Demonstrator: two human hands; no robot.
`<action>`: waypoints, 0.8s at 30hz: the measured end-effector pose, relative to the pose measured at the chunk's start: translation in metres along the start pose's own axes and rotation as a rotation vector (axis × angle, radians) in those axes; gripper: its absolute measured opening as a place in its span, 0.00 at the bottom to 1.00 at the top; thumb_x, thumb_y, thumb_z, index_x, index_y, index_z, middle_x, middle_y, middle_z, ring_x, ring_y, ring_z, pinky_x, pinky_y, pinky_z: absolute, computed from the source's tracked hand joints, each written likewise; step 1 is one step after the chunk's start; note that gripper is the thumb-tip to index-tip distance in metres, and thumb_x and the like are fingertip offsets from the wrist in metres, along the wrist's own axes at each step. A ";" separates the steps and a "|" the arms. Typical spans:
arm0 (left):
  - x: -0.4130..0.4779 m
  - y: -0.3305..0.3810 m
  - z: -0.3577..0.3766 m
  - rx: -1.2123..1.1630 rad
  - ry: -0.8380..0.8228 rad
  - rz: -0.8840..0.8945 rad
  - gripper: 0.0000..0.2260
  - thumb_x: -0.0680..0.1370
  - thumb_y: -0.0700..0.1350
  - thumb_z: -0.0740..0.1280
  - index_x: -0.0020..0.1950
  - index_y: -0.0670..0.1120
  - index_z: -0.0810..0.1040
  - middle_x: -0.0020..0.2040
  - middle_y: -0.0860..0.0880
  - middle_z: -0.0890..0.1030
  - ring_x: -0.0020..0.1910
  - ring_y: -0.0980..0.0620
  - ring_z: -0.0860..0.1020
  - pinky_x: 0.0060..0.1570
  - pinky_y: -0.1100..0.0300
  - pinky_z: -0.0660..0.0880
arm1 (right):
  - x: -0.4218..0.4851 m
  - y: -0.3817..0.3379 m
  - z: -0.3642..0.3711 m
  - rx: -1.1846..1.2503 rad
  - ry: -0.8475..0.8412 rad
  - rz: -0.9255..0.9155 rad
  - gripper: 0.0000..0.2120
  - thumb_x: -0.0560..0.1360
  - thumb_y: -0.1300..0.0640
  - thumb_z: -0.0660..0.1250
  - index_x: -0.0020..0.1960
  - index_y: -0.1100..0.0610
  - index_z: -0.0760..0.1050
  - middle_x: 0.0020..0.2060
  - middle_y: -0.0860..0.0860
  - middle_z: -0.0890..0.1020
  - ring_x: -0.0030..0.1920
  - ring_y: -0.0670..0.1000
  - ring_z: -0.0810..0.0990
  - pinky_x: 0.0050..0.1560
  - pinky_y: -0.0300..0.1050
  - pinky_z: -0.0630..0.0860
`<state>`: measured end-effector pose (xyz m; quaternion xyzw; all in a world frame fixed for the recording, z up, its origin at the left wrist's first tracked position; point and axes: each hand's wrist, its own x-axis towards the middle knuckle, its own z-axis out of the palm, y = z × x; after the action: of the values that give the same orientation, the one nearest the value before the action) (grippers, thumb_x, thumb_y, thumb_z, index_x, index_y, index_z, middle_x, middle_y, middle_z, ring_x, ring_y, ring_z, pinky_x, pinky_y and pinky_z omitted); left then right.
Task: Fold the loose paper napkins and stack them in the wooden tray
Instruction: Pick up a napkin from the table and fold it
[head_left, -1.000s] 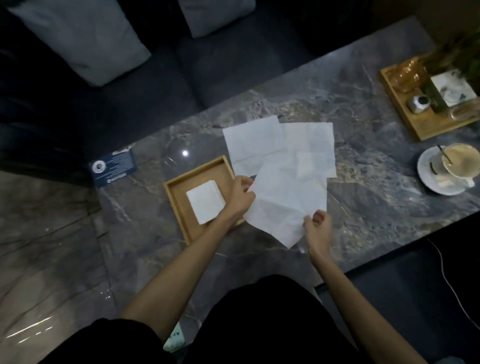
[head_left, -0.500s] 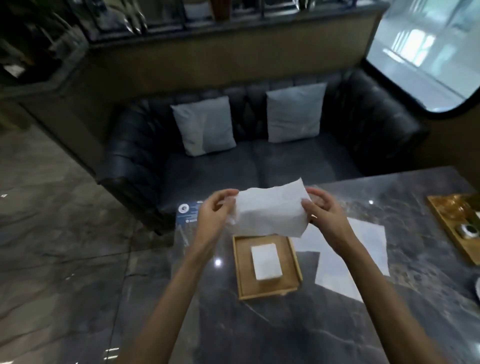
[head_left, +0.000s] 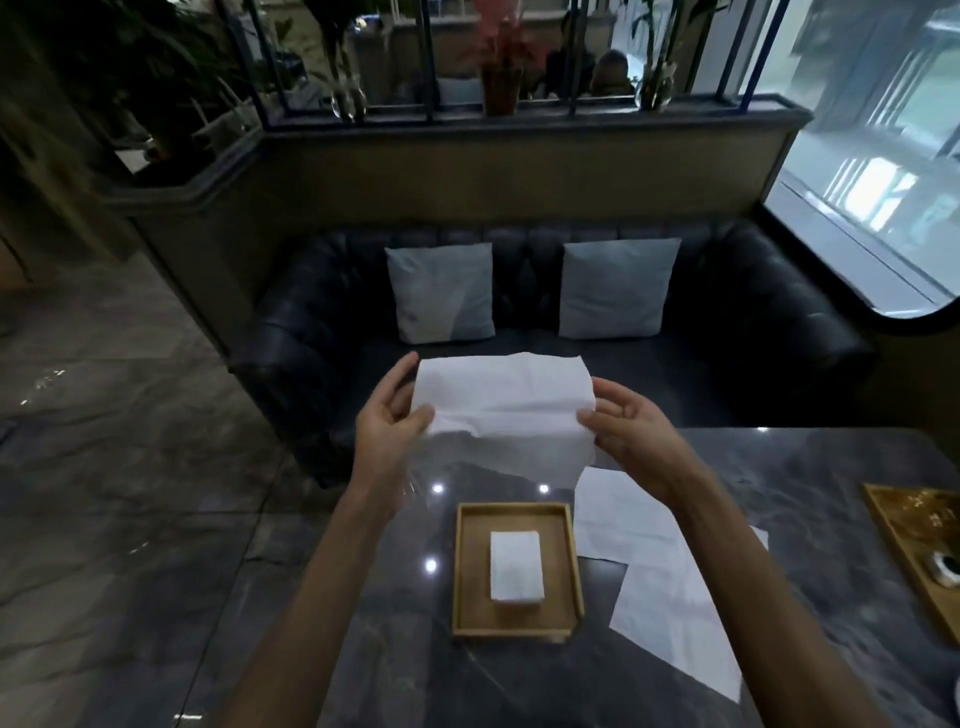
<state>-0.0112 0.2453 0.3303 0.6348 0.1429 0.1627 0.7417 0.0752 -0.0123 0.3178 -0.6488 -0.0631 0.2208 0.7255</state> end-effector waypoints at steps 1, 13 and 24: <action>0.000 0.001 0.003 -0.023 -0.011 -0.001 0.30 0.77 0.30 0.65 0.75 0.51 0.67 0.60 0.48 0.84 0.55 0.49 0.84 0.49 0.55 0.82 | 0.000 -0.002 -0.002 0.006 0.005 -0.012 0.22 0.77 0.68 0.67 0.70 0.56 0.73 0.58 0.54 0.85 0.58 0.55 0.84 0.53 0.47 0.82; 0.010 0.038 0.033 -0.057 -0.104 0.301 0.25 0.79 0.30 0.63 0.69 0.56 0.71 0.45 0.52 0.86 0.49 0.54 0.82 0.46 0.61 0.80 | -0.010 -0.071 -0.015 -0.152 0.147 -0.641 0.22 0.76 0.71 0.65 0.41 0.46 0.86 0.45 0.41 0.88 0.50 0.42 0.85 0.49 0.35 0.78; 0.030 0.064 0.042 -0.129 -0.089 0.440 0.16 0.75 0.34 0.61 0.59 0.49 0.76 0.45 0.53 0.82 0.46 0.59 0.80 0.45 0.66 0.77 | 0.008 -0.065 -0.012 -0.106 0.124 -0.535 0.16 0.79 0.64 0.66 0.60 0.46 0.81 0.55 0.44 0.86 0.57 0.48 0.84 0.52 0.41 0.81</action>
<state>0.0298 0.2293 0.3998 0.6084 -0.0424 0.3010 0.7331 0.1023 -0.0240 0.3775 -0.6586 -0.1990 -0.0223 0.7254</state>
